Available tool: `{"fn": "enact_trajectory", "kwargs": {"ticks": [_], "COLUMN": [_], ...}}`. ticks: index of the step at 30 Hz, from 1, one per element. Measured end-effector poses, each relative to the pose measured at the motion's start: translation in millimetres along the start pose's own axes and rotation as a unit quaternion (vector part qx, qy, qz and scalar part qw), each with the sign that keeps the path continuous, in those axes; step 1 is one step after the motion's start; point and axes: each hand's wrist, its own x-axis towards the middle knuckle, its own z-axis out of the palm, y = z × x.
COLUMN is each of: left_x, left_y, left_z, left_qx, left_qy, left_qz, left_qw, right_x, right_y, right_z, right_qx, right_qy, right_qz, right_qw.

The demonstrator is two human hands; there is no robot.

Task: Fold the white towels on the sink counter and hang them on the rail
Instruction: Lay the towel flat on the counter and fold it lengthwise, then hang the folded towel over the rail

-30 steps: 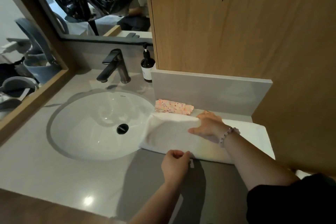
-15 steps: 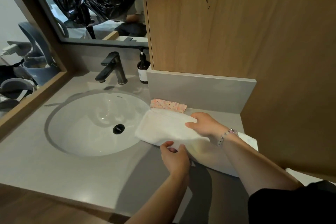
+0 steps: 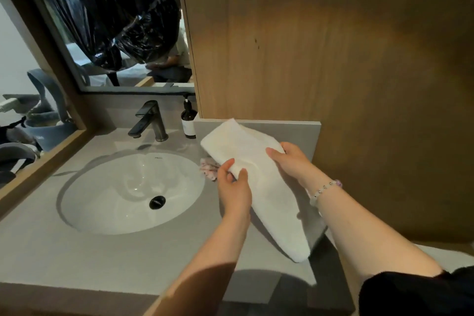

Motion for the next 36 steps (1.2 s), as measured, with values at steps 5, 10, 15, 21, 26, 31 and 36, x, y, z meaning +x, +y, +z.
{"fn": "enact_trajectory", "kwargs": {"ticks": [5, 10, 15, 21, 26, 31, 36], "left_x": [-28.4, -74.5, -135.3, -226.6, -315.2, -411.1, -503.3], "left_y": [30.1, 58.2, 74.5, 85.6, 88.3, 85.7, 93.8], "left_z": [12.8, 30.3, 55.0, 99.8, 152.4, 210.8, 259.5], "left_qx": [-0.003, 0.019, 0.008, 0.034, 0.022, -0.022, -0.064], "left_qy": [-0.111, -0.23, -0.315, -0.389, -0.465, -0.499, -0.504], "left_qz": [0.069, 0.096, 0.11, 0.174, 0.251, 0.291, 0.309], "left_qw": [0.991, 0.968, 0.943, 0.904, 0.849, 0.816, 0.804], "right_x": [-48.2, -117.3, -187.1, -281.8, -362.6, -435.5, -497.0], "right_y": [-14.9, -29.6, -39.7, -40.3, -27.1, -10.6, -11.5], "right_z": [-35.2, -83.4, -131.4, -196.4, -270.2, -351.3, -429.4], "right_qx": [0.043, 0.067, 0.048, 0.06, 0.106, 0.098, 0.116], "right_qy": [0.071, 0.139, 0.227, 0.352, 0.456, 0.519, 0.526], "right_qz": [0.003, 0.007, 0.023, -0.002, -0.054, -0.106, -0.161], "right_qw": [0.997, 0.988, 0.972, 0.934, 0.882, 0.842, 0.827]}}
